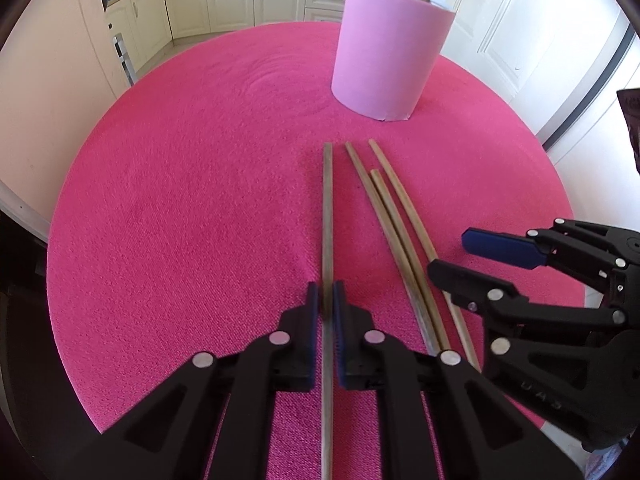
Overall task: Organize utensils
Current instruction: 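Close the left tool on a chopstick and lift it while the right tool grasps one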
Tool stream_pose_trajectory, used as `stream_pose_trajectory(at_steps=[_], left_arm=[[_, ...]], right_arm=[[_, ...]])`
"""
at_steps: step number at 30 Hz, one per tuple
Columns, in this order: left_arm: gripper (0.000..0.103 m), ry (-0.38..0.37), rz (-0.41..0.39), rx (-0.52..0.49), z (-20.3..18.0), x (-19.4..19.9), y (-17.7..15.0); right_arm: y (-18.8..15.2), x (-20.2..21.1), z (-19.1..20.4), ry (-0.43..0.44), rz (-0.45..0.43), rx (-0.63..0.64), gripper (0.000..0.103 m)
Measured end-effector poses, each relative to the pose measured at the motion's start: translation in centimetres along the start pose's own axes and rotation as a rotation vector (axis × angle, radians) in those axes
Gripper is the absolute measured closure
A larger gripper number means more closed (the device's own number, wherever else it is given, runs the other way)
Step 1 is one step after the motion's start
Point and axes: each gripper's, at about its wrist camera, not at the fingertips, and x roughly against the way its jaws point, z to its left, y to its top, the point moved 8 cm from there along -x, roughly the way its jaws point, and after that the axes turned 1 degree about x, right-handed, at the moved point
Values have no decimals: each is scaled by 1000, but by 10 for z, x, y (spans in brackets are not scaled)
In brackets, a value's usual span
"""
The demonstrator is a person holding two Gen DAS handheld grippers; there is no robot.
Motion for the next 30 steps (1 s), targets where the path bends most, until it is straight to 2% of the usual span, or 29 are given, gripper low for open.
stream_pose_trajectory(at_steps=[4, 6, 8, 16, 23, 27, 30], left_arm=[[95, -2, 0, 3, 0, -1, 0], [96, -8, 1, 10, 0, -1, 0], [96, -13, -2, 11, 2, 0, 0], [97, -34, -42, 23, 4, 12, 3], [97, -57, -183, 29, -2, 45, 20], [97, -98, -310, 26, -10, 74, 35], [97, -114, -441, 3, -19, 100, 50]], right_arm=[[1, -7, 5, -30, 28, 28, 79], [3, -6, 4, -22, 19, 22, 94], [3, -6, 1, -7, 9, 7, 97], [4, 13, -9, 57, -69, -34, 97], [13, 60, -14, 143, -244, -67, 97], [23, 89, -22, 176, -348, -89, 97], [34, 109, -29, 192, -429, -104, 97]])
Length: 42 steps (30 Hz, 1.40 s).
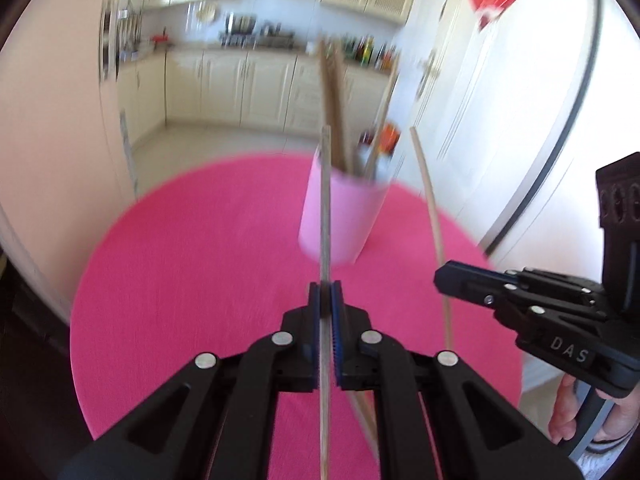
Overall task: Organize utensils
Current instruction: 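Close the left tool on a chopstick and lift it while the right tool grasps one, then raise both held chopsticks upright and lower them into the pink cup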
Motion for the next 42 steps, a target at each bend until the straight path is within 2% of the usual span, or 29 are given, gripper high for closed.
stream_pose_trajectory(at_steps=[10, 16, 22, 26, 28, 30, 36, 42], left_arm=[[97, -112, -385, -14, -30, 31, 79], [97, -110, -582, -14, -50, 26, 119], [97, -74, -722, -11, -52, 13, 149], [97, -40, -768, 11, -42, 2, 159], [97, 7, -801, -9, -39, -2, 160], [97, 21, -812, -33, -40, -6, 159], [97, 22, -767, -43, -33, -26, 150], [97, 30, -703, -47, -17, -40, 124]], right_arm=[[59, 34, -15, 5, -313, -29, 97], [94, 44, -30, 17, -488, -55, 97], [119, 46, -39, 0, -634, -52, 97], [130, 42, -44, -20, -701, -49, 97], [133, 39, -46, -22, -720, -47, 97], [134, 34, -49, -20, -727, -45, 97], [138, 20, -54, -36, -741, -55, 97], [133, 10, -57, -65, -721, -33, 97]])
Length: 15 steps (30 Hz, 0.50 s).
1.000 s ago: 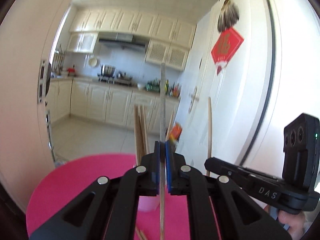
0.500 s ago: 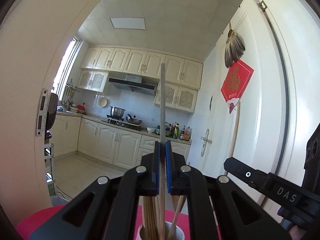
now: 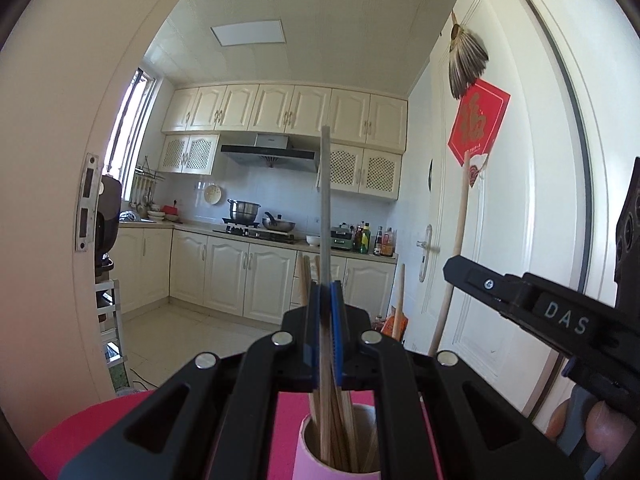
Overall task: Organize utensils
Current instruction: 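Raise both held chopsticks upright and lower them into the pink cup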
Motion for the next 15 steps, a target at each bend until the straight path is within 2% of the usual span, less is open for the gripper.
stream_pose_trajectory(at_steps=[3, 7, 15], left_arm=[[97, 1, 21, 12, 4, 3, -6], [97, 15, -7, 9, 7, 13, -11], [97, 4, 21, -13, 5, 13, -25]], right_arm=[[-7, 3, 0, -9, 8, 9, 97], [-14, 9, 0, -17, 14, 11, 97], [-27, 14, 1, -35, 13, 42, 97]])
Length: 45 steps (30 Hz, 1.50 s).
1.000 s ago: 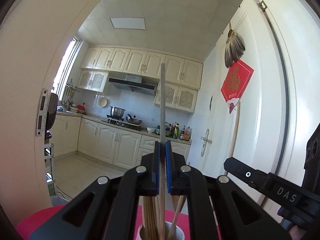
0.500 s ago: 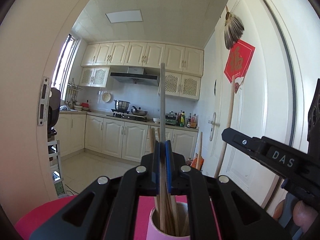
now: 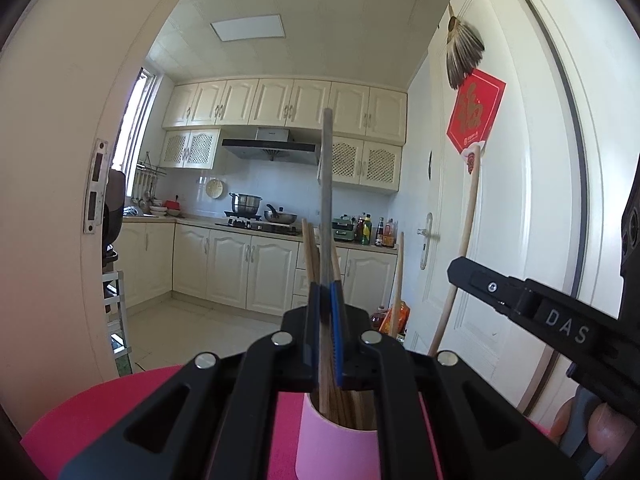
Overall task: Organize utensils
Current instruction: 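Raise both held chopsticks upright and lower them into the pink cup, then open the left tool in the cup while the right tool releases its chopstick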
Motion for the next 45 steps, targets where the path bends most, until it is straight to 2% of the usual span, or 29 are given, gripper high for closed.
stream_pose_trajectory(at_steps=[8, 10, 14, 19, 23, 38, 40, 42, 45], left_arm=[[94, 6, 63, -18, 6, -9, -17], [79, 9, 71, -27, 7, -9, -18], [64, 26, 40, -35, 8, -3, -14], [58, 41, 51, -41, 11, -4, -16], [58, 49, 54, -42, 13, -4, -16], [46, 74, 76, -32, 17, -7, -16], [45, 78, 76, -31, 18, -7, -16], [44, 95, 69, -30, 19, -7, -15], [42, 93, 70, -8, 24, -6, -14]], right_arm=[[-17, -5, -1, -8, 17, 10, 97], [-17, -4, 0, -12, 14, 25, 97], [-17, -2, 3, -19, 6, 52, 97], [-23, -5, 7, -21, 19, 81, 96], [-25, -6, 6, -32, 20, 97, 96], [-36, -9, 5, -54, 52, 118, 95], [-35, -8, 4, -63, 48, 118, 86], [-34, -6, 3, -69, 32, 111, 56], [-29, -3, 0, -73, 14, 99, 52]])
